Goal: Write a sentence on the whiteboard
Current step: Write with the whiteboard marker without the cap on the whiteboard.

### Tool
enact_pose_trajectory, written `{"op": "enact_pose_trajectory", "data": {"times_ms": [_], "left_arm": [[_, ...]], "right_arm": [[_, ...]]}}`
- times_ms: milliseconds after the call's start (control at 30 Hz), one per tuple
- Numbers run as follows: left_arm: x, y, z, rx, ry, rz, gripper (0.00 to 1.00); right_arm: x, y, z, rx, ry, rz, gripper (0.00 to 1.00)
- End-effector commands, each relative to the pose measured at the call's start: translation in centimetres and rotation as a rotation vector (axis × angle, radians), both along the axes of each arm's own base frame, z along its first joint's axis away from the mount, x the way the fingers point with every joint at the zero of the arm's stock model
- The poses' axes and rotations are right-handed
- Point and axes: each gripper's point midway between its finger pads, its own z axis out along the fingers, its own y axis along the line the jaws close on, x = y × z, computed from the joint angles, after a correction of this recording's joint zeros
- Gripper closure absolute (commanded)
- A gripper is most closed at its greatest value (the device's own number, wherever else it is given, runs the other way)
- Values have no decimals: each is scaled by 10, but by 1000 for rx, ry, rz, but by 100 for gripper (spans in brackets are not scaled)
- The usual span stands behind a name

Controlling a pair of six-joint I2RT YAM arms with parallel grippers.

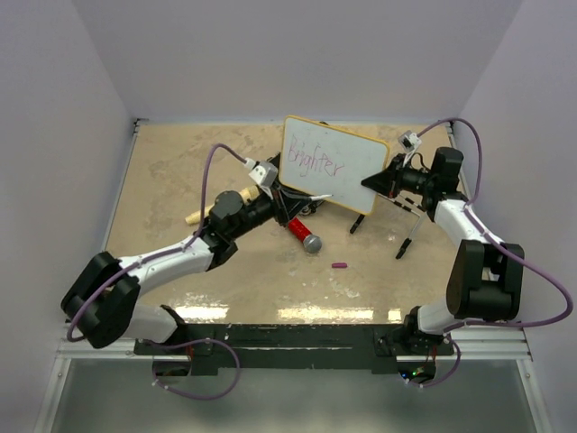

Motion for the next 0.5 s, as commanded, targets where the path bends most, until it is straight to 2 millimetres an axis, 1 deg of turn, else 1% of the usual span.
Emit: {"op": "enact_pose_trajectory", "data": {"times_ms": [0, 33, 67, 100, 133, 167, 233, 267, 300, 333, 467], "left_arm": [[28, -19, 51, -112, -113, 96, 100], [35, -21, 60, -124, -129, 122, 100], [41, -25, 53, -108, -117, 135, 100], [47, -26, 52, -104, -115, 152, 100], [53, -27, 56, -102, -127, 173, 100], [59, -30, 49, -87, -117, 183, 100], [68, -36, 47, -78, -111, 192, 100], [70, -39, 46, -72, -108, 190, 100], [72, -42, 53, -80, -113, 188, 100], [74, -45, 46, -66, -99, 184, 100], [80, -48, 46, -61, -98, 191, 100]], "right_arm": [[-1, 1, 16, -36, -85, 3, 100], [-1, 1, 16, -37, -88, 3, 100], [-1, 0, 17, -37, -90, 2, 100], [-1, 1, 18, -38, -91, 2, 100], [-1, 0, 18, -39, -94, 1, 100], [-1, 1, 19, -38, -96, 2, 100], [-1, 0, 19, -39, -95, -1, 100], [-1, 1, 19, -39, -94, 0, 100], [-1, 1, 18, -38, -90, 2, 100], [-1, 1, 19, -39, -92, 2, 100], [0, 1, 19, -41, -95, 0, 100]]}}
